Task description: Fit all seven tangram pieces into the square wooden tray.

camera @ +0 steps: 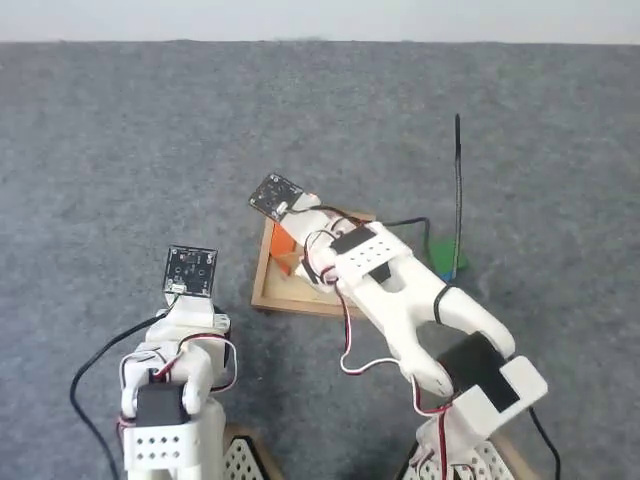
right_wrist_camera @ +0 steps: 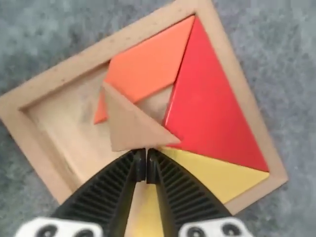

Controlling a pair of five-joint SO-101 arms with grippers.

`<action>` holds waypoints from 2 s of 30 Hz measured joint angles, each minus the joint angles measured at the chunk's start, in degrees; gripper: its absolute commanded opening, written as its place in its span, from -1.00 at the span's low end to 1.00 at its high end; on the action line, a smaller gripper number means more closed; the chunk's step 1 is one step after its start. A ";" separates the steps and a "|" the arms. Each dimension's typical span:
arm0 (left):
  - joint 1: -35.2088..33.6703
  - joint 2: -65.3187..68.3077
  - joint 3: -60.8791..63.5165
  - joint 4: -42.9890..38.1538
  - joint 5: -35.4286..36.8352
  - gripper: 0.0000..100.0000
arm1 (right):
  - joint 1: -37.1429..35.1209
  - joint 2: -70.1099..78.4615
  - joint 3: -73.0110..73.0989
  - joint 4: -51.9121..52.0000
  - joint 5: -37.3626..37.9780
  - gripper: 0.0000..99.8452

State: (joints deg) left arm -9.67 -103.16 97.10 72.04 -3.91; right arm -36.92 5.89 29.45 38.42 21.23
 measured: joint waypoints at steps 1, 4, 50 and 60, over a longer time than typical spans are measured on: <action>0.00 0.00 0.00 0.00 0.00 -0.96 | 0.00 0.00 -0.79 0.26 0.00 -0.96; 0.00 0.00 0.00 0.00 0.00 -0.96 | 0.00 0.00 -2.90 0.44 0.00 -0.96; 0.00 0.00 0.00 0.00 0.00 -0.96 | -4.40 8.09 -9.93 3.43 -4.84 -0.96; 0.00 0.00 0.00 0.00 0.00 -0.96 | -3.69 -5.19 -7.65 10.11 -4.84 -0.96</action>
State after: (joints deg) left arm -9.67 -103.16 97.10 72.04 -3.91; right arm -40.62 0.70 21.80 48.53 16.40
